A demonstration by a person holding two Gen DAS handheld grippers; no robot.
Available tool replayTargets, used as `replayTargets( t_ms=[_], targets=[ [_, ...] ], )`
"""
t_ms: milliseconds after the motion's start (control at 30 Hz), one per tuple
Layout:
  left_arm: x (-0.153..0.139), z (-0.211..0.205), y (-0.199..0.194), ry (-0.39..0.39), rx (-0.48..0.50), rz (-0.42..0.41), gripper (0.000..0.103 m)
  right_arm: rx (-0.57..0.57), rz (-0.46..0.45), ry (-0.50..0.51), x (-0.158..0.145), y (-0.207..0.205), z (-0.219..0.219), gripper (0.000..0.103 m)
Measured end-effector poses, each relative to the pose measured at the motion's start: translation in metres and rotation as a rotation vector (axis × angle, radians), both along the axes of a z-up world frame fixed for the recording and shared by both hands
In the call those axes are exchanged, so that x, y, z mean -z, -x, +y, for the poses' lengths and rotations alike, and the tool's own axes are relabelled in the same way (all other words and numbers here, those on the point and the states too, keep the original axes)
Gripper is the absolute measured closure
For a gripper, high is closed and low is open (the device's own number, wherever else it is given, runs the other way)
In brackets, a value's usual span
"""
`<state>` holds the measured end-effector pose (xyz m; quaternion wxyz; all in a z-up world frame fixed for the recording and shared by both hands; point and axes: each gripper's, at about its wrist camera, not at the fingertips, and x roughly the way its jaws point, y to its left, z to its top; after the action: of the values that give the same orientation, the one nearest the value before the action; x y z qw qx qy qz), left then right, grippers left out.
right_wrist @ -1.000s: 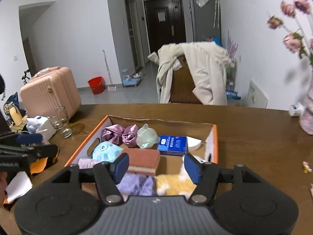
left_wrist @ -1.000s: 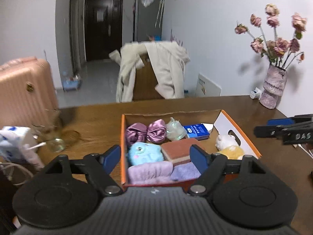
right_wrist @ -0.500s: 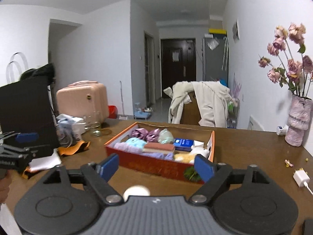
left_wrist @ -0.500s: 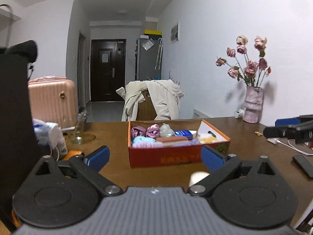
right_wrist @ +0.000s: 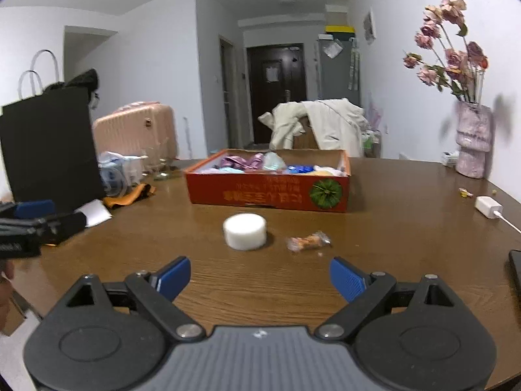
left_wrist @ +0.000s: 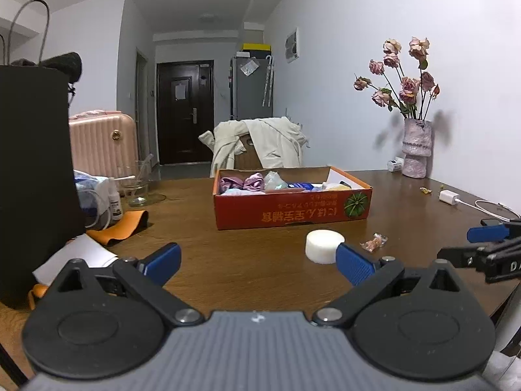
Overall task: Organize soft objects
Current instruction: 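Move both tools back toward the white sponge and snack wrapper, then close the left tool on the white round sponge while the right tool grasps the snack wrapper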
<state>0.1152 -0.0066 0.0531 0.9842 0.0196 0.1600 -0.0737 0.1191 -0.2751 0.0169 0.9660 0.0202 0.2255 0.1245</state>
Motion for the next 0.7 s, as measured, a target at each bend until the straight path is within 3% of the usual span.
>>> replayTargets(
  t_ms=[300,600,700],
  targets=[
    [0.019,-0.018,-0.051,0.022,0.060,0.110,0.000,0.014,0.095,-0.063,0.021,-0.044,-0.013,0.026],
    [0.039,-0.055,-0.129,0.043,0.151,0.207,0.001,0.046,0.169,-0.178,0.041,-0.122,-0.025,0.043],
    [0.047,-0.067,-0.156,0.048,0.162,0.255,0.009,0.058,0.192,-0.217,0.049,-0.147,-0.027,0.050]
  ],
)
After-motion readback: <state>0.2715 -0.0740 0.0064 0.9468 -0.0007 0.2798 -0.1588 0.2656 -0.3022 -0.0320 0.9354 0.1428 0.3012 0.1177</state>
